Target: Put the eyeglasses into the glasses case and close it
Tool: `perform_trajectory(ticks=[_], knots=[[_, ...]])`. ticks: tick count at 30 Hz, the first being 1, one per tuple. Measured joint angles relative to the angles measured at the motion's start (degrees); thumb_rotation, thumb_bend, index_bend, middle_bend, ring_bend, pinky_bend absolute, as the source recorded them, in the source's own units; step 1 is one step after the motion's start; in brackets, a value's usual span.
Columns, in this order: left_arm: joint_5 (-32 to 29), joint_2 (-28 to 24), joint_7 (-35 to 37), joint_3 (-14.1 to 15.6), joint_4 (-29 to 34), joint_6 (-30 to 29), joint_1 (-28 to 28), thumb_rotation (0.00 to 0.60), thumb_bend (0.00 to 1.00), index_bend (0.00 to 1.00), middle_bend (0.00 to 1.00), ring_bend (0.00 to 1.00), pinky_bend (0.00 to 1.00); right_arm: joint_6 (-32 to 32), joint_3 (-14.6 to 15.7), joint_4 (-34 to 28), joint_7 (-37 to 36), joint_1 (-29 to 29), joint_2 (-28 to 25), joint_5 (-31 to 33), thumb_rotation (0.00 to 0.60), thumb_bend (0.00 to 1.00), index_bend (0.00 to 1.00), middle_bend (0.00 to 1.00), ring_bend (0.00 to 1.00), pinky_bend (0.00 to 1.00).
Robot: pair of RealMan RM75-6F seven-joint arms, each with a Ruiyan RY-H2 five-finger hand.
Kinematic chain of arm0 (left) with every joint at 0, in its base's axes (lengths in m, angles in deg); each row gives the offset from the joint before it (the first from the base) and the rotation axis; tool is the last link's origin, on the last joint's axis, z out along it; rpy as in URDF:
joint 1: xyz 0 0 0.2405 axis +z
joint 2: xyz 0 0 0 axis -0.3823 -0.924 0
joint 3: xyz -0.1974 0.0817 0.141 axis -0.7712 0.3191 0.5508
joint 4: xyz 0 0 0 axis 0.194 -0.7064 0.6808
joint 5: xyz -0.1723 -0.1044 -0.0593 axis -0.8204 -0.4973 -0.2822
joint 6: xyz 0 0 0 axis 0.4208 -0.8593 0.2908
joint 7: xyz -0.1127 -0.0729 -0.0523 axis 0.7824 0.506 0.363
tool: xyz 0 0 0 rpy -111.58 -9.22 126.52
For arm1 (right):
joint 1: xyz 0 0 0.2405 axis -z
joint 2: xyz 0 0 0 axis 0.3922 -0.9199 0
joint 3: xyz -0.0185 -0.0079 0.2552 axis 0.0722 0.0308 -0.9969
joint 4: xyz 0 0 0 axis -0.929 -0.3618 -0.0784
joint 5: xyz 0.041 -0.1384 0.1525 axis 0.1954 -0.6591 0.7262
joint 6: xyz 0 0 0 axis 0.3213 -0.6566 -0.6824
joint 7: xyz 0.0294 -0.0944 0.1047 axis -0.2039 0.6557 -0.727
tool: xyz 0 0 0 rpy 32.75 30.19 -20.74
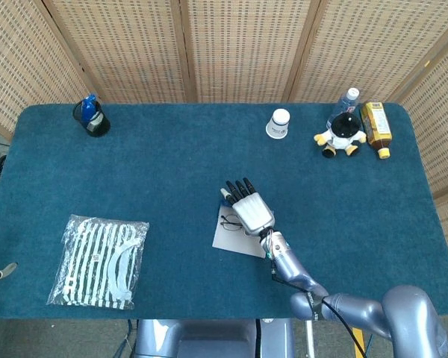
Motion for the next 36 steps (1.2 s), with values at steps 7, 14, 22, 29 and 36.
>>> perform_trajectory(ticks=[7, 14, 22, 29, 36], knots=[[-0.12, -0.12, 0.43, -0.02, -0.19, 0.07, 0.08, 0.6, 0.17, 0.0, 0.0, 0.0, 0.0, -0.16, -1.31, 4.16, 1.06, -1.25, 0.96, 1.26, 0.6, 0.0, 0.0, 0.0, 0.0, 0.0], [0.29, -0.25, 0.59, 0.05, -0.11, -0.08, 0.17, 0.6, 0.17, 0.0, 0.0, 0.0, 0.0, -0.17, -1.44, 2.31, 1.51, -0.97, 0.15, 2.73, 0.6, 0.0, 0.0, 0.0, 0.0, 0.0], [1.11, -0.41, 0.86, 0.22, 0.03, -0.35, 0.3, 0.6, 0.17, 0.0, 0.0, 0.0, 0.0, -4.36, 0.77, -6.27, -0.12, 1.37, -2.67, -1.52, 0.6, 0.0, 0.0, 0.0, 0.0, 0.0], [2.81, -0.52, 1.29, 0.71, 0.19, -1.49, 0.91, 0.6, 0.17, 0.0, 0.0, 0.0, 0.0, -9.55, 6.69, -11.68, -1.18, 4.58, -5.55, -11.08, 0.6, 0.05, 0.0, 0.0, 0.0, 0.0], [4.04, -0.41, 1.46, 1.16, 0.24, -2.72, 1.62, 0.6, 0.17, 0.0, 0.0, 0.0, 0.0, -12.18, 11.59, -7.93, -2.42, 7.24, -3.05, -17.91, 0.6, 0.07, 0.02, 0.0, 0.0, 0.0]])
